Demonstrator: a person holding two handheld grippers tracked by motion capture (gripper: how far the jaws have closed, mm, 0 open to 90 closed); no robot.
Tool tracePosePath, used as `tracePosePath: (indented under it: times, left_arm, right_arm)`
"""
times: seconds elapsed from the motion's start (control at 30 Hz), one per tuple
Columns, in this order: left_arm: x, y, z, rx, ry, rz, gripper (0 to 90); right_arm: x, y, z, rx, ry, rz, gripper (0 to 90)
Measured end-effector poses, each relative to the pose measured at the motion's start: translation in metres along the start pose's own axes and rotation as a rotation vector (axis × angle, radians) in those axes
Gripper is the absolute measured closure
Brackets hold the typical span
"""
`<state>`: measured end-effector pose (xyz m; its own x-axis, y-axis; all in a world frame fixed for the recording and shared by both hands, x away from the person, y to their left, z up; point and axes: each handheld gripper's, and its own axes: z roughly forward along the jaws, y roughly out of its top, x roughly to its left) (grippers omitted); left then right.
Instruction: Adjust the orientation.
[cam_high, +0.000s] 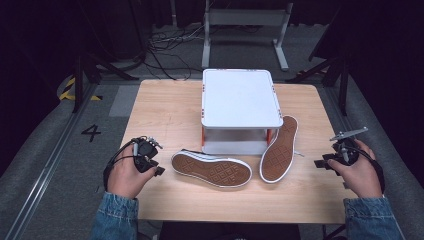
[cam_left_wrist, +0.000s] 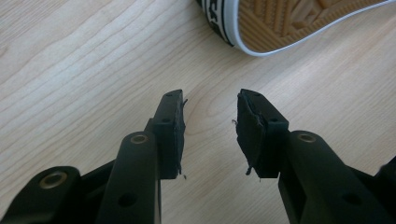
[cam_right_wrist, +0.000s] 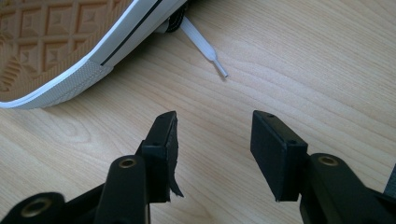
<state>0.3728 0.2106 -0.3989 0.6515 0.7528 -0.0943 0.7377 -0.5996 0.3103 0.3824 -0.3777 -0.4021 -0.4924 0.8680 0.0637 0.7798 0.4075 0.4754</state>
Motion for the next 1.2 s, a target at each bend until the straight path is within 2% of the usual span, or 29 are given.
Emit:
tracePosePath:
  times: [0.1,0.17,0.23,0.27,0.33,0.43,0.5,0.57,0.6,0.63,0.73,0.87,1.0,1.1,1.13,1.2]
  left_arm:
    - [-0.004,0.003,-0.003,0.010,0.025,0.015,57.5]
    - [-0.005,0.005,-0.004,0.005,0.020,0.026,56.9]
    - [-0.012,0.012,-0.007,-0.025,0.011,0.061,57.1]
    - [-0.012,0.012,-0.007,-0.025,0.011,0.061,58.2]
    - [-0.021,0.019,-0.008,-0.052,0.000,0.085,61.0]
    - [-0.027,0.025,-0.006,-0.056,-0.015,0.105,66.8]
    - [-0.041,0.034,-0.004,-0.056,-0.050,0.156,72.1]
    - [-0.044,0.037,-0.003,-0.062,-0.056,0.170,77.6]
    - [-0.047,0.041,-0.002,-0.065,-0.062,0.187,77.6]
    - [-0.050,0.047,-0.002,-0.072,-0.059,0.190,81.0]
    - [-0.055,0.060,-0.003,-0.094,-0.037,0.208,81.6]
    - [-0.062,0.073,-0.004,-0.130,-0.046,0.219,80.9]
    - [-0.063,0.083,0.006,-0.132,-0.039,0.218,82.0]
    - [-0.063,0.088,0.012,-0.113,-0.046,0.217,81.0]
    - [-0.063,0.090,0.012,-0.104,-0.040,0.228,80.2]
    - [-0.063,0.090,0.012,-0.103,-0.042,0.224,79.1]
  right_arm:
    - [0.002,-0.002,0.000,0.005,0.008,0.001,52.6]
    - [0.002,-0.003,0.000,0.004,0.004,0.001,52.6]
    - [0.002,-0.005,-0.001,0.000,-0.002,0.000,52.6]
    - [0.002,-0.005,-0.001,0.000,-0.002,0.000,52.6]
    - [0.003,-0.007,-0.002,0.000,-0.007,0.009,52.5]
    - [0.003,-0.009,-0.003,0.000,-0.008,0.005,52.5]
    - [0.004,-0.009,-0.003,-0.001,-0.009,0.004,52.5]
    - [0.004,-0.009,-0.003,-0.001,-0.010,0.001,52.5]
    - [0.005,-0.008,-0.003,-0.002,-0.009,-0.001,52.6]
    - [0.005,-0.008,-0.002,-0.005,-0.008,-0.001,52.5]
    - [0.006,-0.006,-0.002,-0.006,-0.011,-0.007,52.5]
    - [0.008,-0.004,0.001,-0.005,-0.007,-0.012,52.5]
    - [0.009,-0.004,0.005,0.004,-0.005,-0.019,52.5]
    - [0.009,-0.004,0.003,0.000,-0.010,-0.016,52.3]
    - [0.009,-0.004,0.003,-0.001,-0.011,-0.016,52.3]
    - [0.009,-0.005,0.003,0.001,-0.017,-0.017,51.9]
